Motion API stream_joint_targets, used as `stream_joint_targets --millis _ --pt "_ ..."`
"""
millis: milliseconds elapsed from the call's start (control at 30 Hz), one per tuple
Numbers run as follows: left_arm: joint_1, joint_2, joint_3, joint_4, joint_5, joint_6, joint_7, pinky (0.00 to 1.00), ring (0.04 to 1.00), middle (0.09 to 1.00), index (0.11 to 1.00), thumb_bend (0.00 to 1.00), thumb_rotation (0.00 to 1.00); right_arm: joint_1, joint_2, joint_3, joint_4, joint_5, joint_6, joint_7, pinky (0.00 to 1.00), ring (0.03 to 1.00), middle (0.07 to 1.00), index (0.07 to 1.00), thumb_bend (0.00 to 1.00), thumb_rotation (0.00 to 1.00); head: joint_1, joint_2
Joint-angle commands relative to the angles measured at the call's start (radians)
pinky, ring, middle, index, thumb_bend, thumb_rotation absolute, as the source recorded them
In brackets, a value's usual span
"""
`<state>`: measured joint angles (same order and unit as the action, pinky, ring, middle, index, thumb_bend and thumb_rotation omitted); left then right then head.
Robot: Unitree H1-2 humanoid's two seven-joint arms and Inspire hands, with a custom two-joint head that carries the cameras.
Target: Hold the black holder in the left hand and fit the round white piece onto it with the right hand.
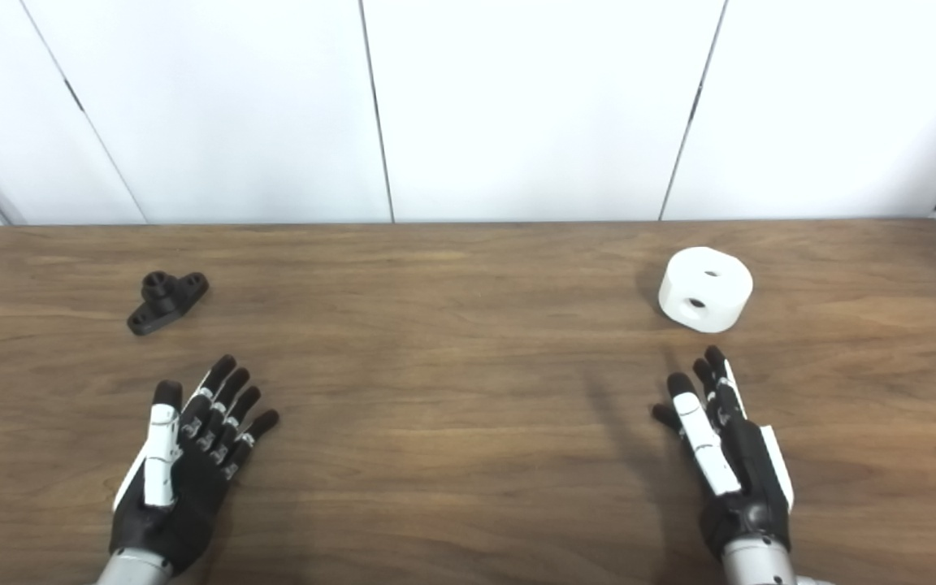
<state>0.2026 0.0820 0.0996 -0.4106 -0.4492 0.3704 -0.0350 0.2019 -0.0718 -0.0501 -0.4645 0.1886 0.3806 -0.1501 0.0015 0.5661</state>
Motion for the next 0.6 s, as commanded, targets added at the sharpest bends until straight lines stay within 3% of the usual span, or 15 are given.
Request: stream_joint_targets --millis 0,433,567 --pt "0.032 -0.007 0.001 0.036 0.009 0.017 0.004 1.0 1.0 1.0 1.0 0.71 0.83 0.085 0.049 0.016 0.012 0.004 -0.011 0.02 0.83 0.957 1.0 1.0 0.43 0.69 0.0 0.0" --pt "0.021 0.012 0.006 0.061 0.022 0.013 -0.02 1.0 1.0 1.0 1.0 0.74 0.8 0.077 0.062 0.028 0.034 -0.004 -0.039 0.01 0.85 0.954 1.0 1.0 0.4 0.69 0.01 -0.028" --pt "0.015 0.019 -0.001 0.071 0.038 -0.018 -0.042 1.0 1.0 1.0 1.0 0.77 0.76 0.071 0.056 0.026 0.051 -0.004 -0.046 0.013 0.83 0.942 1.0 1.0 0.4 0.71 0.043 -0.052"
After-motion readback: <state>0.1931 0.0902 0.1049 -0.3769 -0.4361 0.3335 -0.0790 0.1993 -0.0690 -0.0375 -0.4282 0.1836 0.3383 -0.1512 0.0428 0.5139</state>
